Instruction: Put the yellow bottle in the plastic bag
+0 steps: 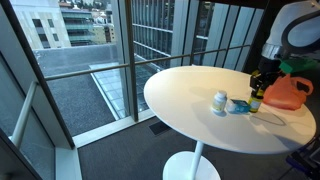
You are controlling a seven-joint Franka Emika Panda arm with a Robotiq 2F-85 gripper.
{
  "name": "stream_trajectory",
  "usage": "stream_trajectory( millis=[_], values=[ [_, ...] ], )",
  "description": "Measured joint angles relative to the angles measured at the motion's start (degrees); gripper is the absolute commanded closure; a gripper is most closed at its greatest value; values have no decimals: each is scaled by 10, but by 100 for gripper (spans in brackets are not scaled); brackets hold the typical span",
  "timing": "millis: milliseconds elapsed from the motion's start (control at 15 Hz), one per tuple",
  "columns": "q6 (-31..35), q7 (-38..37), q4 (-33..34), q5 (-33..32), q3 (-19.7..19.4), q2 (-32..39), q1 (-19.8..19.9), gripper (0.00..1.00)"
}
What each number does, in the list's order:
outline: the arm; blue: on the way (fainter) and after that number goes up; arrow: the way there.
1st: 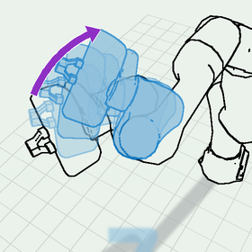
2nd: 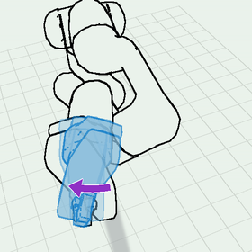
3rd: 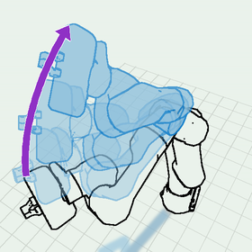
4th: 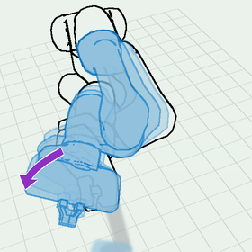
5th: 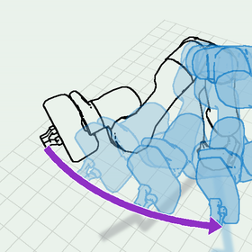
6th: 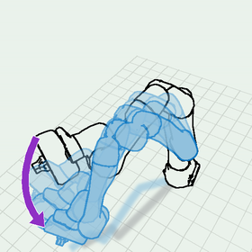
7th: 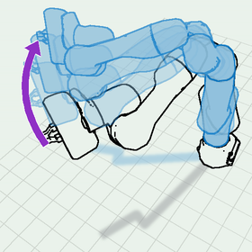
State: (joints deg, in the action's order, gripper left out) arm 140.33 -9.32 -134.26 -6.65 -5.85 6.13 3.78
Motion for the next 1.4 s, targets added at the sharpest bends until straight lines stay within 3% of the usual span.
stream_trajectory(
  millis=[467,933,1400],
  values=[
    [-19,0,1,0,-2,-29,0,80],
    [-80,0,-2,-29,-3,-137,10,80],
    [-109,0,-1,-32,-4,-227,45,80]
  ],
)
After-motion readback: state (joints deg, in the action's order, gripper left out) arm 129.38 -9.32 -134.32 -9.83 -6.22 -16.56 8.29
